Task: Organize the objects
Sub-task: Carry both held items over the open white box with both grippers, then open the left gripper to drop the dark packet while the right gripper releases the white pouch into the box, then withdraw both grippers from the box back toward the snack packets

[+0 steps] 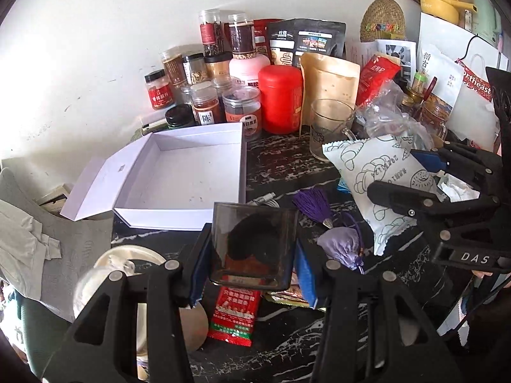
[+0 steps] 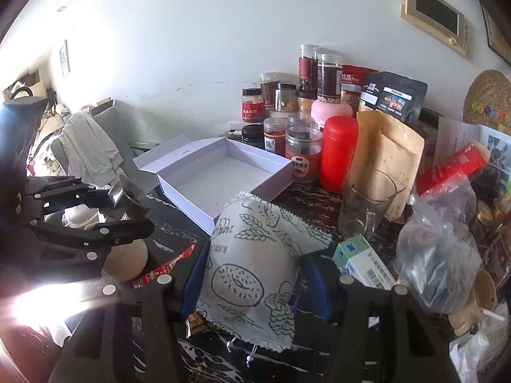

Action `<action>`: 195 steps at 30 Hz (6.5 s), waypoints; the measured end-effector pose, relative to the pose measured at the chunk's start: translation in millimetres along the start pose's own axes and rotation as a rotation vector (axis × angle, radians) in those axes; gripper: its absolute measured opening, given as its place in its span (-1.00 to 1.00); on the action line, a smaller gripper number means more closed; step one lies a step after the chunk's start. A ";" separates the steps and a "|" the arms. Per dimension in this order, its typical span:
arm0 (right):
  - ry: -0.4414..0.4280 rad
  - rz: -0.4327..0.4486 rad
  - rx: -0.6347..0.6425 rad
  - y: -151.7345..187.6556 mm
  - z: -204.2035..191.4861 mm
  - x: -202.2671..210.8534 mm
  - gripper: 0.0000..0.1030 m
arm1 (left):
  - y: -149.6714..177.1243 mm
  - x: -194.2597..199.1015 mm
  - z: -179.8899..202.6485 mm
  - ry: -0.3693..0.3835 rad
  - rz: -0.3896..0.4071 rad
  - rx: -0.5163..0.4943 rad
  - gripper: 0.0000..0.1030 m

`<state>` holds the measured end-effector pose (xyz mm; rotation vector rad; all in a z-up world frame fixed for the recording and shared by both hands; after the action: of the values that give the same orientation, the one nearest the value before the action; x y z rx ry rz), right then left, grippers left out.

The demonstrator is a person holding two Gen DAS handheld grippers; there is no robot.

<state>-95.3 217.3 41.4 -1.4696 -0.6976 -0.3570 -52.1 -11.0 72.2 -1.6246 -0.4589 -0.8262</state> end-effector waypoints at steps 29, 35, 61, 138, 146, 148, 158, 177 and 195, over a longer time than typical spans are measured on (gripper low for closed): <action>-0.085 0.037 0.087 -133.6 -17.2 -102.8 0.12 | -134.5 -82.7 -108.6 0.054 -0.067 -0.010 -0.13; -0.082 0.021 0.085 -146.4 -12.1 -134.6 0.12 | -152.2 -119.5 -128.6 0.072 -0.090 -0.009 -0.13; -0.048 -0.121 0.122 -148.5 -16.7 -270.2 0.11 | -137.3 -280.1 -196.3 0.034 -0.227 0.059 -0.13; 0.108 -0.038 0.144 -183.0 -8.3 -154.4 0.39 | -180.1 -135.9 -177.9 -0.126 -0.105 0.081 0.23; 0.126 -0.007 0.148 -178.6 -10.6 -111.1 0.39 | -175.6 -95.9 -146.5 -0.116 -0.071 0.050 0.23; 0.132 -0.002 0.148 -176.2 -10.1 -102.0 0.39 | -173.1 -88.0 -138.8 -0.113 -0.069 0.041 0.23; 0.164 0.011 0.139 -155.4 1.3 -60.7 0.39 | -158.4 -57.3 -102.3 -0.098 -0.050 0.020 0.23; 0.171 -0.034 0.122 -84.3 12.1 -22.3 0.39 | -84.8 -30.2 -28.5 -0.065 -0.066 -0.022 0.23; 0.153 -0.135 0.120 -9.9 1.4 -23.5 0.39 | -10.0 -35.9 3.9 -0.012 -0.118 -0.043 0.23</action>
<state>-119.5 213.3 34.3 -1.2711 -0.6844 -0.5171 -82.1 0.2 52.7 -1.6546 -0.5527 -0.9204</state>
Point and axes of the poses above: each gripper's, at about its wrist camera, not at the fingertips, and x roughly against the way its jaws point, z to its right, y to its underside, the point moved 3 cm from there along -x, roughly the way its jaws point, and after that the axes turned 1 degree about y, right-handed, at the moved point
